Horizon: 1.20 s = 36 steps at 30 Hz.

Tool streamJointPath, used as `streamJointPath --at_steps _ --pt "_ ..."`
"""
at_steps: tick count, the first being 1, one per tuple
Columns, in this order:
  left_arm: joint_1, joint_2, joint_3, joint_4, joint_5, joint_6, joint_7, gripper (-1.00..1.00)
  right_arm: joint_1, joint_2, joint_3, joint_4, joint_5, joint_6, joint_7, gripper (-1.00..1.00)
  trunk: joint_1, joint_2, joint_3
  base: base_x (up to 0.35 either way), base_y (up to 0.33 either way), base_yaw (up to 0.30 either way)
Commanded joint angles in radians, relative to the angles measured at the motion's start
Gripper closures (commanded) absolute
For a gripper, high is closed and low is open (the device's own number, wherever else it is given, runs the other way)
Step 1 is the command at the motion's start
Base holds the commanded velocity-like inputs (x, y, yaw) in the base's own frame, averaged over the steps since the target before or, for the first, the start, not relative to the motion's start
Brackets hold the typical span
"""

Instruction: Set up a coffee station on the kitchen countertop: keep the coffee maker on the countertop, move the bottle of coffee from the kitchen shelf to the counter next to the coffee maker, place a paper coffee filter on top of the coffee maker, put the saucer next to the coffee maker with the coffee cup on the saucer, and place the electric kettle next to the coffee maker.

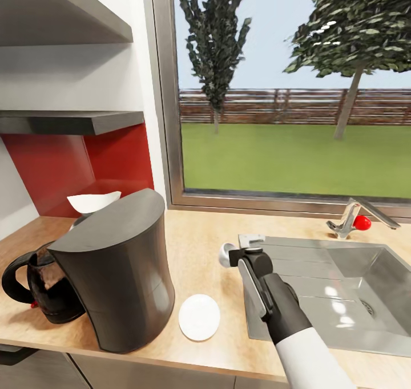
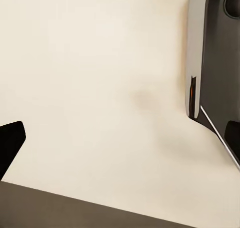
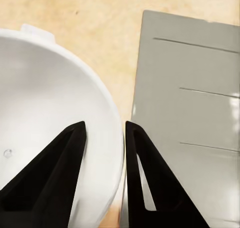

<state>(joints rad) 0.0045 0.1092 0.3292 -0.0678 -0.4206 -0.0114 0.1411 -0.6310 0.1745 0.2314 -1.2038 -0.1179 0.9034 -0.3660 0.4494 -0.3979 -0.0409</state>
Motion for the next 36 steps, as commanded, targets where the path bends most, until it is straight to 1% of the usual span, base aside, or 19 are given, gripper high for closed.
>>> streamJointPath --at_steps 1,8,15,25,33,36 --pt "0.0 0.0 0.008 -0.001 -0.01 -0.001 0.001 -1.0 -0.001 0.0 0.001 -0.003 -0.011 0.006 -0.008 1.0 0.001 -0.002 -0.002 0.0 0.0 0.0" --pt "0.0 -0.003 0.008 -0.001 -0.01 -0.001 0.002 -1.0 -0.001 -0.001 0.002 -0.001 -0.01 0.012 -0.008 1.0 0.001 -0.002 -0.002 -0.015 -0.007 0.0" --pt "0.0 -0.005 0.008 -0.001 -0.01 -0.001 0.002 -1.0 -0.001 -0.003 0.002 0.002 -0.004 0.015 -0.008 1.0 0.001 -0.002 -0.002 -0.22 -0.141 0.003" --pt "0.0 -0.006 0.007 -0.001 -0.01 -0.001 0.002 -1.0 -0.001 -0.004 0.002 0.01 -0.002 0.015 -0.008 1.0 0.001 -0.002 -0.002 -0.236 -0.153 0.209" --pt "-0.001 -0.005 0.007 -0.002 -0.01 -0.001 0.002 -1.0 -0.001 -0.004 0.002 0.034 -0.003 0.015 -0.008 1.0 0.001 -0.002 -0.002 -0.029 -0.016 0.035" --pt "-0.001 -0.005 0.007 -0.002 -0.01 -0.001 0.002 -1.0 -0.001 -0.004 0.002 0.035 -0.003 0.015 -0.008 1.0 0.001 -0.002 -0.002 -0.002 -0.001 0.18"
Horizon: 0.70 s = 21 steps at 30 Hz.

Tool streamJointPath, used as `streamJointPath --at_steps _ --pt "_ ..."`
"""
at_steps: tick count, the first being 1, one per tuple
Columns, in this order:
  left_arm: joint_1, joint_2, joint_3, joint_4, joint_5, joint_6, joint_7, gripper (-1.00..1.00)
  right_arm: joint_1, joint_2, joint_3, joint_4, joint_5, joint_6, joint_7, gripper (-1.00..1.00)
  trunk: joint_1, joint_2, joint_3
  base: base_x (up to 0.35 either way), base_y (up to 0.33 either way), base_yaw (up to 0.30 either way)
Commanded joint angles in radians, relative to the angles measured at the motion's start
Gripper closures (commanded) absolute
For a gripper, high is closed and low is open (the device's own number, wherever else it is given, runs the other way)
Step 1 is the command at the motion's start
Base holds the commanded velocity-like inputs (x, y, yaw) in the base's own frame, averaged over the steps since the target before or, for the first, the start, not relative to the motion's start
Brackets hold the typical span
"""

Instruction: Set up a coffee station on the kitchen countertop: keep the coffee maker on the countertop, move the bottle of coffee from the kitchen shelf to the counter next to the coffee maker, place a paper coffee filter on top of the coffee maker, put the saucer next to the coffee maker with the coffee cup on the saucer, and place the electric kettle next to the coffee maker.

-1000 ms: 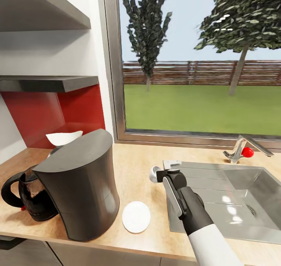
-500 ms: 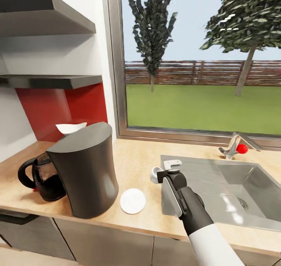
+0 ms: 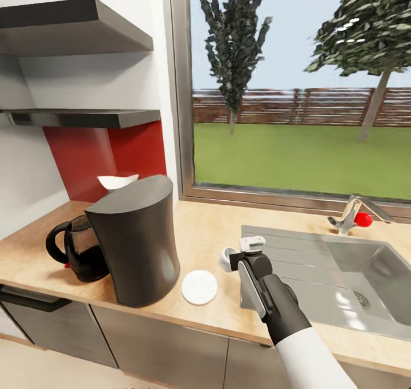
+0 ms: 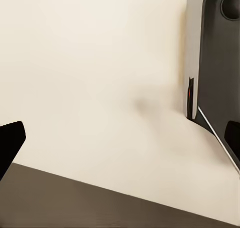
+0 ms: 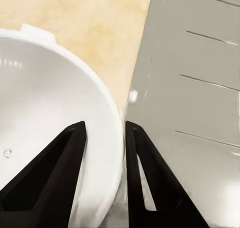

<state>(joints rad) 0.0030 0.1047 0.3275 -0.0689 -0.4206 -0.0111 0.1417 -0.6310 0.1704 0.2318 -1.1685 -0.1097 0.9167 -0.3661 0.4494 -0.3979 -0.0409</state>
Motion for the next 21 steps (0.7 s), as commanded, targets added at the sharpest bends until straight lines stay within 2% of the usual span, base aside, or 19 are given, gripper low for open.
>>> streamJointPath --at_steps 1,12,21 --pt "0.0 0.0 0.008 -0.001 -0.01 -0.001 0.002 -1.0 -0.001 0.0 0.001 -0.001 -0.012 0.002 -0.008 1.0 0.001 -0.002 -0.002 -0.001 0.0 0.237" --pt "0.0 0.0 0.01 -0.002 -0.01 -0.001 0.002 -1.0 -0.001 0.0 0.001 0.016 -0.012 0.001 -0.008 1.0 0.001 -0.002 -0.002 0.0 0.0 0.256" --pt "0.0 0.0 0.008 -0.002 -0.01 -0.001 0.003 -1.0 -0.001 0.0 0.003 0.087 -0.012 0.001 -0.009 1.0 0.001 -0.002 -0.002 -0.106 0.0 0.036"
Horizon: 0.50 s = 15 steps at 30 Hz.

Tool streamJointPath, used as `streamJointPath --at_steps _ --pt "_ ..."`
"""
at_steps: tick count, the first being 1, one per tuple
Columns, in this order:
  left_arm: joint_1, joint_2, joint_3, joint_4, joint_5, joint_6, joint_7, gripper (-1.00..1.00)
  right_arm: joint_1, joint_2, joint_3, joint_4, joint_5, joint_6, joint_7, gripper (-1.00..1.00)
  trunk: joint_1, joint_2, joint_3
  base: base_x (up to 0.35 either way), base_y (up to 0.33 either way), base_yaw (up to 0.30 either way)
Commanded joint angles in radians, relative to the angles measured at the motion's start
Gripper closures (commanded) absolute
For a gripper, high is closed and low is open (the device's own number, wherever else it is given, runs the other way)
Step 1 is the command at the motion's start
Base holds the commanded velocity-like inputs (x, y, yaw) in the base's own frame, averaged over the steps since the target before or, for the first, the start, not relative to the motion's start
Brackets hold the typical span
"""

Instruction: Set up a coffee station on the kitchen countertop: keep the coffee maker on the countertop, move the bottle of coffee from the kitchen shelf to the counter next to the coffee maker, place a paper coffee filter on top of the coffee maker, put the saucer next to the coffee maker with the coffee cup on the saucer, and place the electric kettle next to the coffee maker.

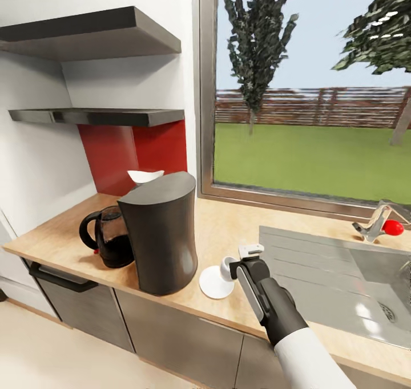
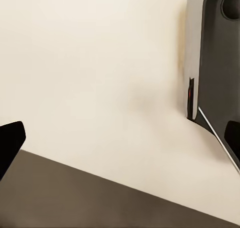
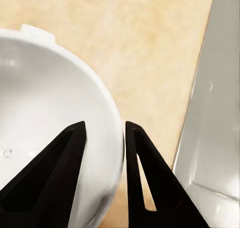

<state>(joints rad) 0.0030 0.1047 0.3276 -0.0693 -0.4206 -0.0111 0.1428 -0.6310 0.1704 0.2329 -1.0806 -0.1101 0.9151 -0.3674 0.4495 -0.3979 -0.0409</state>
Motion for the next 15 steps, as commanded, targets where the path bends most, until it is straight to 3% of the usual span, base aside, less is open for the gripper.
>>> streamJointPath --at_steps 1,10,15 --pt "0.0 0.0 0.008 -0.001 -0.01 -0.001 0.001 -1.0 -0.001 0.0 0.002 0.002 -0.011 0.002 -0.008 1.0 0.0 -0.002 -0.002 -0.049 0.0 0.002" --pt "0.0 0.0 0.008 -0.001 -0.01 -0.001 0.001 -1.0 -0.001 0.001 0.003 0.007 -0.011 0.002 -0.008 1.0 0.0 -0.002 -0.002 -0.009 0.004 0.0" --pt "0.0 0.0 0.008 -0.001 -0.01 -0.001 0.001 -1.0 -0.001 0.001 0.003 0.007 -0.011 0.003 -0.008 1.0 0.0 -0.002 -0.002 0.0 0.195 0.0"
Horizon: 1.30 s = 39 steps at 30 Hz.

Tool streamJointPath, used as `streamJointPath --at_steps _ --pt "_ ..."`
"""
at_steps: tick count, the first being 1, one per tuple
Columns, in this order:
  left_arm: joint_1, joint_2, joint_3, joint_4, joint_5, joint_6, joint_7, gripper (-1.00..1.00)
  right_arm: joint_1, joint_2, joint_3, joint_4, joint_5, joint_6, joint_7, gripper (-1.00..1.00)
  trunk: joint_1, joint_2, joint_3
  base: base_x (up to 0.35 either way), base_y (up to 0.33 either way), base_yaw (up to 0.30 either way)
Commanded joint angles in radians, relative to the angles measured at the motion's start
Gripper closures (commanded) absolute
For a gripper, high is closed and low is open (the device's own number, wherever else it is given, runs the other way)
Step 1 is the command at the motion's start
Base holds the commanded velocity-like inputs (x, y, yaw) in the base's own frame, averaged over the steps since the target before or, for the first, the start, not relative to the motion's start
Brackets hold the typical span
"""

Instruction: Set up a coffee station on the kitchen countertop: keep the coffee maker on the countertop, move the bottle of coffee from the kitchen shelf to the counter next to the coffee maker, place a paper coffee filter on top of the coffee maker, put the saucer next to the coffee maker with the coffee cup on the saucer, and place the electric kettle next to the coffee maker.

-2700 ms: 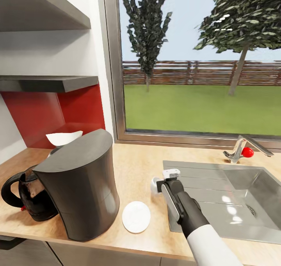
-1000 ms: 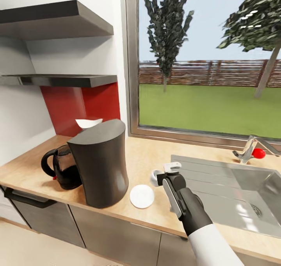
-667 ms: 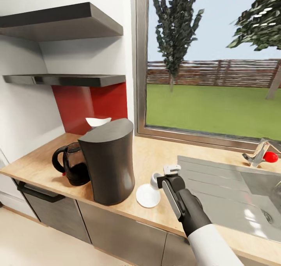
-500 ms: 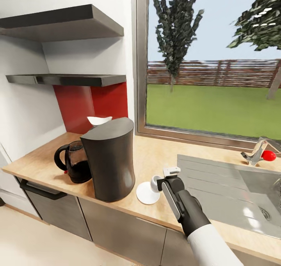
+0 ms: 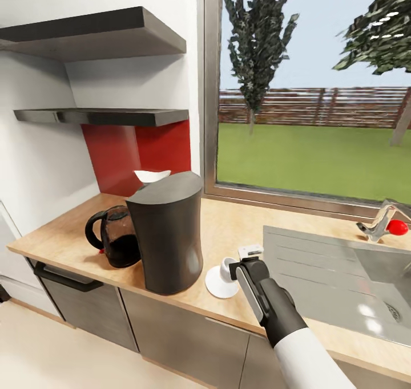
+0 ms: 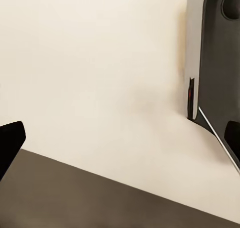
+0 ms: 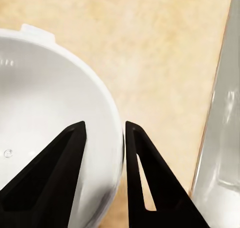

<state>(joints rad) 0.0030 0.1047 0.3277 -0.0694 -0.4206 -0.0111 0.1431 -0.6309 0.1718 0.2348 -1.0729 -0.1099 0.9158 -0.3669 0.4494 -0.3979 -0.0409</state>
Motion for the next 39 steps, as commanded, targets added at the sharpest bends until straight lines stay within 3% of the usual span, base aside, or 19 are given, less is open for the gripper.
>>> streamJointPath --at_steps 1,13,20,39 --pt "0.0 0.0 0.008 -0.001 -0.01 -0.001 0.001 -1.0 -0.001 0.0 0.001 -0.001 -0.011 0.003 -0.009 1.0 0.001 -0.002 -0.002 0.0 0.124 0.0" --pt "0.0 0.001 0.01 -0.001 -0.01 -0.001 0.001 -1.0 -0.001 0.001 0.016 0.002 -0.007 0.003 -0.012 1.0 0.001 -0.002 -0.002 0.0 0.018 0.0" --pt "0.0 0.001 0.01 -0.001 -0.01 -0.001 0.001 -1.0 -0.001 0.002 0.017 0.003 0.037 0.0 -0.056 1.0 0.001 -0.002 -0.002 0.0 0.0 0.0" --pt "0.0 0.0 0.009 -0.001 -0.01 0.0 0.0 -1.0 -0.001 0.003 0.017 0.094 0.04 -0.002 -0.06 1.0 0.001 -0.002 -0.002 0.0 0.038 0.0"
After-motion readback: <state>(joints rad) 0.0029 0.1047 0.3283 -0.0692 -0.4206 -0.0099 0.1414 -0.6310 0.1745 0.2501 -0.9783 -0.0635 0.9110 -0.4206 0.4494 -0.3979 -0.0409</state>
